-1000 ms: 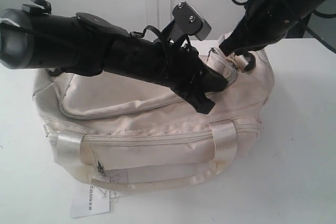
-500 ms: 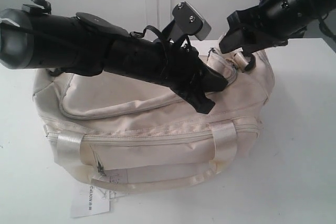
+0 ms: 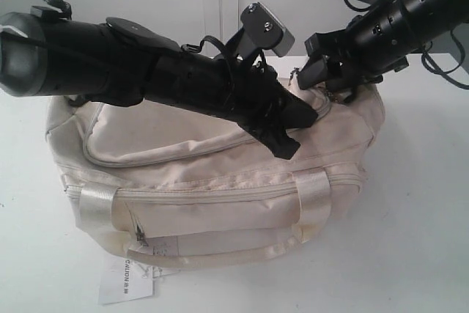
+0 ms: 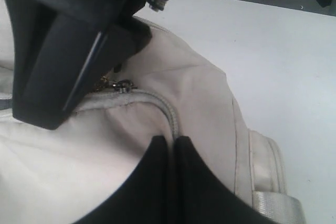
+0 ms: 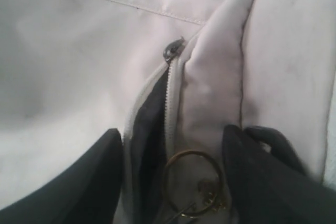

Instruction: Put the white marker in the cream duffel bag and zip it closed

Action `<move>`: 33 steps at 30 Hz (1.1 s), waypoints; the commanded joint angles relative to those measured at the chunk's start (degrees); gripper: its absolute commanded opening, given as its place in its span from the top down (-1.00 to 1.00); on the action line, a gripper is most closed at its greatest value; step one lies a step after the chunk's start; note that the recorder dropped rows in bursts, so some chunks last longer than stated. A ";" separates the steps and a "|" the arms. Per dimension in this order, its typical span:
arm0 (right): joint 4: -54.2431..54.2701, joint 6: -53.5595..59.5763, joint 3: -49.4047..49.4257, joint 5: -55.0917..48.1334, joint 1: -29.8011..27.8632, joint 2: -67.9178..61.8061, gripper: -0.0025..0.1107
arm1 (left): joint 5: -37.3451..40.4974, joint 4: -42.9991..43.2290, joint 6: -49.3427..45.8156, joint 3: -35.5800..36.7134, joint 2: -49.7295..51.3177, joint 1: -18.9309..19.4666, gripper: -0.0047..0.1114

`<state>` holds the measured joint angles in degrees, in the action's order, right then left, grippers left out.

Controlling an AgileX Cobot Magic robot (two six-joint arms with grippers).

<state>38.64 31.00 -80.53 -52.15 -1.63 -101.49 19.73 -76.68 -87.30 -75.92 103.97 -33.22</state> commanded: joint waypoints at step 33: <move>-4.62 4.70 -0.34 -0.87 -0.17 4.77 0.96 | 1.63 -0.77 0.28 -0.21 -0.64 -0.10 0.92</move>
<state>35.59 35.26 -80.64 -54.63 -1.63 -97.63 20.06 -76.69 -87.30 -75.92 103.97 -33.22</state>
